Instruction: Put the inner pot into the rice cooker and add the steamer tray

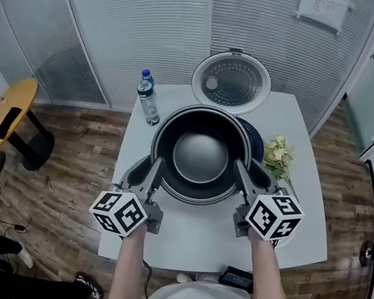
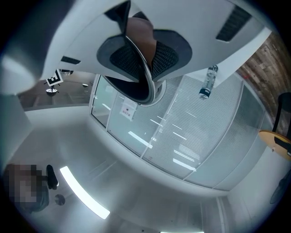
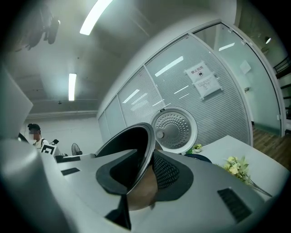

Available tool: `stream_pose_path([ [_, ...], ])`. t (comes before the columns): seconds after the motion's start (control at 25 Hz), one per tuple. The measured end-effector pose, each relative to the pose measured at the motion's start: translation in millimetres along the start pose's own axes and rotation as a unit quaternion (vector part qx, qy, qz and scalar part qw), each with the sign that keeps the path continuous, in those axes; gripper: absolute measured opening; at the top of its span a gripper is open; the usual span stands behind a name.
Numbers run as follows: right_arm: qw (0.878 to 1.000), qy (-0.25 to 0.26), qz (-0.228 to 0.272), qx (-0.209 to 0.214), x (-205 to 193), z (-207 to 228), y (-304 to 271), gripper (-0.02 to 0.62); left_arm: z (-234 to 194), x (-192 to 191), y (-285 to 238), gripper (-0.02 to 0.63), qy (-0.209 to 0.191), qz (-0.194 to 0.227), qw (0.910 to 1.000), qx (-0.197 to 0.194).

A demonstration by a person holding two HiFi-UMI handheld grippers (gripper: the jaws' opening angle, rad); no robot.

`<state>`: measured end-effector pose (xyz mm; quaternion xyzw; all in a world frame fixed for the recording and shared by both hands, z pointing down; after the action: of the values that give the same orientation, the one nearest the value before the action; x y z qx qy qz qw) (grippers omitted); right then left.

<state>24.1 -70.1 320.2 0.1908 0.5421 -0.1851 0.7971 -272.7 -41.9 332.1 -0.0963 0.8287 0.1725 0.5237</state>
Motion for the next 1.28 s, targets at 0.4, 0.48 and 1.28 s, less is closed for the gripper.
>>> stream_pose_path([
  [0.4,1.000,0.005,0.008,-0.018,16,37,-14,0.114,5,-12,-51,0.086,0.009,-0.005,0.9998,-0.020],
  [0.48,1.000,0.004,0.008,-0.022,17,45,-18,0.114,5,-16,-62,0.086,0.011,-0.009,0.9997,-0.022],
  [1.28,0.998,-0.009,-0.015,-0.053,7,97,-39,0.114,-6,-54,-116,0.086,0.039,-0.040,0.9981,-0.024],
])
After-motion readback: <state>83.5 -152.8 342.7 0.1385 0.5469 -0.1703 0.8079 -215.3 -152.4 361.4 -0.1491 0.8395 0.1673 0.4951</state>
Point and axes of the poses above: the fingertips, and each gripper's own axes: y backward along the fingers, z to its right, x out of its top, the point moved 9 cm from there along y, backward along the fingers, and after that the axes turned 12 degrees about z, right-handed, at the moved point
